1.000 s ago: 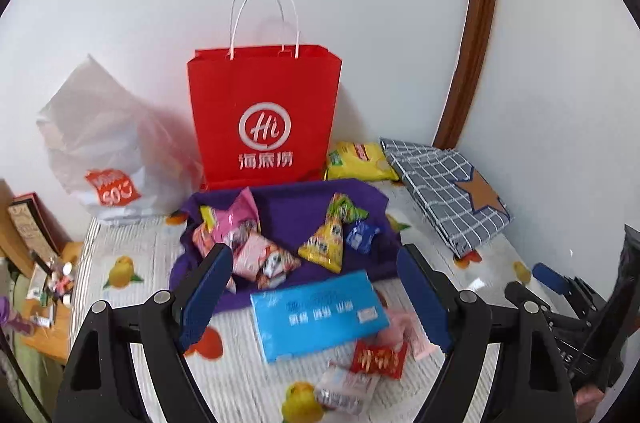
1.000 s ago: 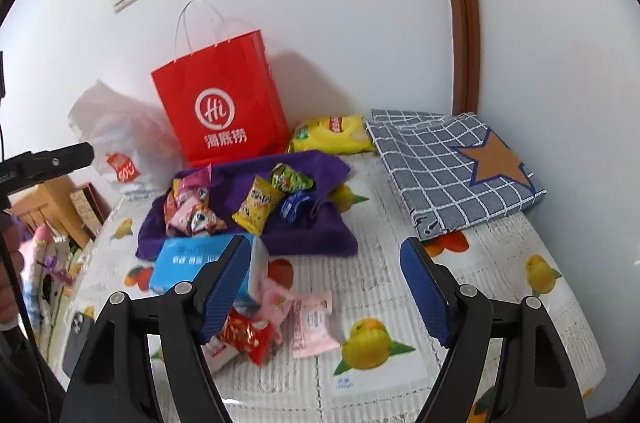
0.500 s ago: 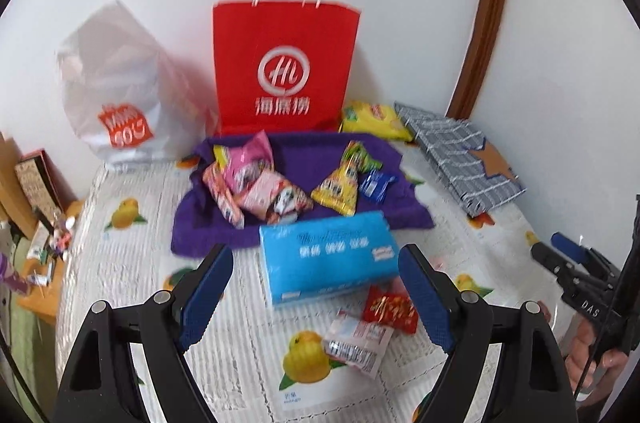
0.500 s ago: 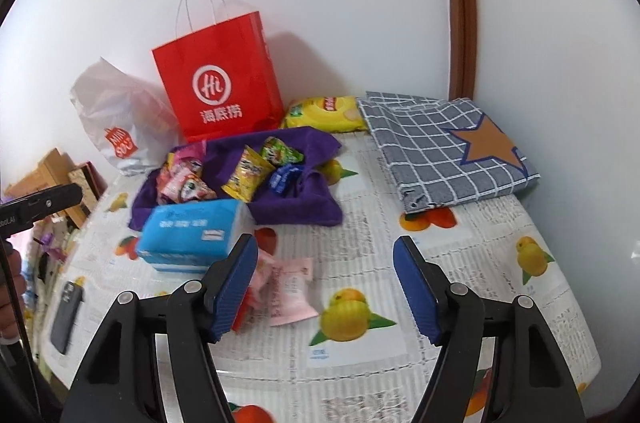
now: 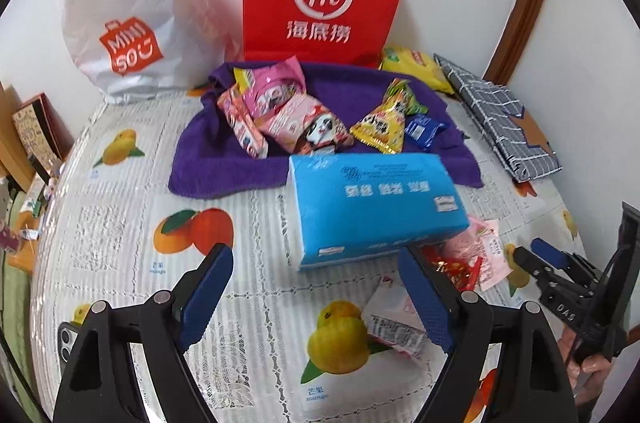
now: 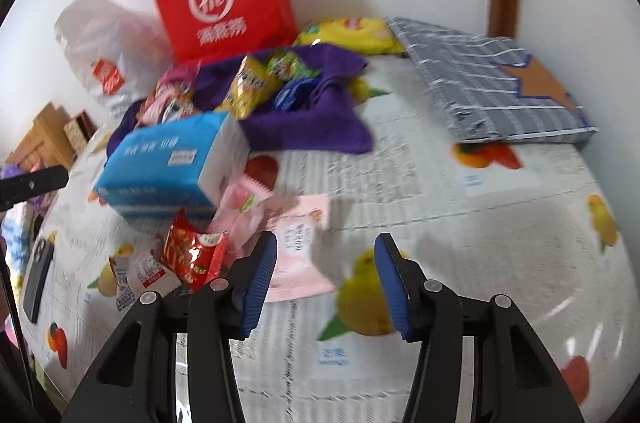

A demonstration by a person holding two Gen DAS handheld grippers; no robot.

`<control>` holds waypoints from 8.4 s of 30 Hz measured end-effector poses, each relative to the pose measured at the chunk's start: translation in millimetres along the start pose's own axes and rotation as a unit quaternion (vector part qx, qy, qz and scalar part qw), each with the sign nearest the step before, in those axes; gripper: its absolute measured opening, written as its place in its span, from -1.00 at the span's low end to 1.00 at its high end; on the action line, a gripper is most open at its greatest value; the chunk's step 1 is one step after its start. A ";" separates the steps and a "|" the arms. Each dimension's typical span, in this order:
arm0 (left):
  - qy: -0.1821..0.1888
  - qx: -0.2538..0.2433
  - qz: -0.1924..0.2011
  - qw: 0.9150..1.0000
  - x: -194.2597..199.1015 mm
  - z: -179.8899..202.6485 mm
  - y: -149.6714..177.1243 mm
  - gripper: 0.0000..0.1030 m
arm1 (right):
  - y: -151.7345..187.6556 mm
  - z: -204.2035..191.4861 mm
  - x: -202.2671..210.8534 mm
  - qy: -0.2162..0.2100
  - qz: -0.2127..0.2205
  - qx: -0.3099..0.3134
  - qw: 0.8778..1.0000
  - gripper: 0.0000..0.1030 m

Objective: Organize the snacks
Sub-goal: 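Move both open grippers back toward the snacks beside the tissue pack, then grasp the pink cookie packet with the right gripper, then grasp the white-and-red wrapper packet with the left gripper while the right holds the pink packet, then carry the white wrapper and pink cookie packet over the purple towel, then open the left gripper to drop the white wrapper onto the towel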

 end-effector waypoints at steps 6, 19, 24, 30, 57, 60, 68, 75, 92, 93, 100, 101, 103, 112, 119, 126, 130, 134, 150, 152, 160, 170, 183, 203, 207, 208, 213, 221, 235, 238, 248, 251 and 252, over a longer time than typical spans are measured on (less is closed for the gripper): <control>-0.002 0.010 -0.011 1.000 -8.6 -14.0 12.7 0.62 | 1.6 -18.6 -29.6 -0.001 -0.025 0.029 0.999 0.01; 0.026 -0.007 -0.054 0.998 -35.3 2.5 37.7 0.62 | 9.0 -9.8 -29.7 0.092 0.000 0.064 0.994 -0.33; 0.060 -0.029 -0.055 0.996 -42.8 26.8 45.3 0.62 | 19.7 3.4 -29.5 0.060 -0.006 0.039 0.997 -0.31; 0.080 -0.085 -0.079 0.990 -58.3 63.0 51.0 0.63 | 20.2 5.2 -33.6 0.048 -0.012 0.026 0.998 -0.26; -0.027 -0.070 0.006 0.997 -53.3 -9.5 76.8 0.01 | 21.4 5.0 -34.1 0.049 -0.010 0.027 0.998 -0.24; -0.035 -0.054 0.015 0.998 -53.4 -19.2 76.1 0.11 | 21.3 5.6 -34.0 0.051 -0.010 0.028 0.998 -0.24; -0.034 -0.056 0.013 0.998 -56.6 -16.1 74.5 0.20 | 21.6 5.5 -33.5 0.040 -0.010 0.026 0.999 -0.17; -0.030 -0.052 0.014 0.998 -55.1 -17.4 76.2 0.20 | 21.0 5.7 -33.5 0.034 -0.009 0.024 0.999 -0.15; -0.031 -0.038 0.019 0.999 -54.2 -21.4 75.7 0.06 | 20.9 0.6 -35.3 0.040 -0.014 0.042 0.998 0.05; -0.030 -0.034 0.020 0.999 -53.6 -22.7 75.5 0.04 | 20.8 0.0 -35.2 0.038 -0.014 0.041 0.998 0.05; -0.040 -0.010 0.031 0.999 -47.9 -29.8 76.5 -0.09 | 20.6 2.0 -34.5 0.040 -0.011 0.036 0.998 -0.14; -0.038 -0.007 0.032 0.999 -47.1 -30.7 76.6 -0.12 | 20.3 3.5 -33.9 0.038 -0.009 0.032 0.999 -0.18; -0.035 0.000 0.029 0.999 -44.7 -32.0 76.4 -0.13 | 19.7 7.6 -32.7 0.029 -0.007 0.021 0.999 -0.25; -0.007 0.010 0.027 1.000 -24.7 -30.8 74.7 -0.17 | 17.3 0.5 -18.9 0.019 0.011 0.014 1.000 -0.29; 0.024 0.004 0.041 0.999 -1.9 -20.0 57.8 -0.43 | -5.9 -19.9 12.0 0.013 0.040 0.025 0.999 -0.29; 0.026 0.005 0.036 0.999 -1.0 -23.2 57.1 -0.43 | -17.1 -36.2 27.3 0.011 0.057 0.047 0.997 -0.29; 0.051 0.014 0.019 0.998 -7.9 -28.2 66.7 0.03 | -8.3 -37.5 21.7 0.005 0.044 0.039 0.998 -0.29; 0.052 -0.008 0.010 0.999 -16.4 -19.3 72.5 0.30 | 0.8 -41.3 14.9 0.006 0.035 0.041 0.999 -0.29; -0.044 -0.037 0.009 0.998 -52.8 -24.6 72.5 -0.20 | 18.7 -46.2 7.9 0.019 0.024 0.055 0.998 -0.28; -0.043 -0.042 0.022 0.998 -44.0 -24.6 70.4 -0.44 | 19.7 -46.3 7.7 0.017 0.023 0.054 0.998 -0.28; 0.015 -0.014 0.029 0.999 -29.8 -32.7 64.3 -0.50 | 19.1 -48.5 7.9 0.016 0.024 0.055 0.998 -0.28; 0.021 -0.028 0.053 0.998 -11.3 -14.6 43.7 -0.71 | 3.5 -55.7 17.6 0.012 0.040 0.060 0.997 -0.28; 0.040 -0.024 0.067 0.997 15.3 -6.8 16.5 -0.71 | -28.3 -62.0 34.1 0.004 0.054 0.064 0.996 -0.28; 0.009 0.007 0.126 0.992 43.7 -14.4 -139.7 -0.71 | -208.8 -85.6 36.7 -0.014 0.102 0.063 0.993 -0.29; 0.012 0.016 0.120 0.993 29.4 -18.1 -158.5 -0.71 | -224.3 -83.4 22.9 -0.019 0.097 0.056 0.993 -0.29; 0.014 0.017 0.118 0.993 25.7 -18.4 -161.1 -0.71 | -227.5 -81.5 17.2 -0.019 0.094 0.053 0.994 -0.29; 0.021 0.019 0.109 0.994 7.4 -17.3 -172.8 -0.71 | -230.7 -71.0 -5.6 -0.020 0.079 0.040 0.996 -0.29; 0.035 0.028 0.099 0.994 -13.0 -18.3 -186.8 -0.71 | -231.5 -49.3 -32.8 -0.013 0.049 0.032 0.998 -0.29; 0.042 0.040 0.028 0.998 -67.1 -24.3 -179.5 -0.71 | -215.4 -44.8 -81.5 -0.008 -0.025 0.063 0.998 -0.28; 0.043 0.042 0.018 0.998 -76.7 -21.5 -177.8 -0.71 | -211.7 -44.5 -89.7 -0.006 -0.039 0.066 0.997 -0.29; 0.040 0.025 0.012 0.999 -86.7 -7.9 -177.1 -0.70 | -205.6 -44.6 -99.5 -0.004 -0.061 0.071 0.996 -0.27; 0.048 0.023 0.016 0.998 -84.1 -6.2 -178.4 -0.55 | -204.3 -48.3 -99.5 -0.002 -0.061 0.081 0.995 -0.18; 0.049 0.023 0.019 0.998 -82.0 -6.0 -178.9 -0.50 | -204.3 -49.7 -99.0 -0.002 -0.060 0.084 0.995 -0.16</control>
Point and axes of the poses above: each gripper's, at about its wrist camera, not at the fingertips, and x roughly against the way its jaws point, z to its right, y to its underside, the point moved 8 cm from there along -x, roughly the way its jaws point, and after that the axes turned 8 degrees about -z, right-handed, at the moved point
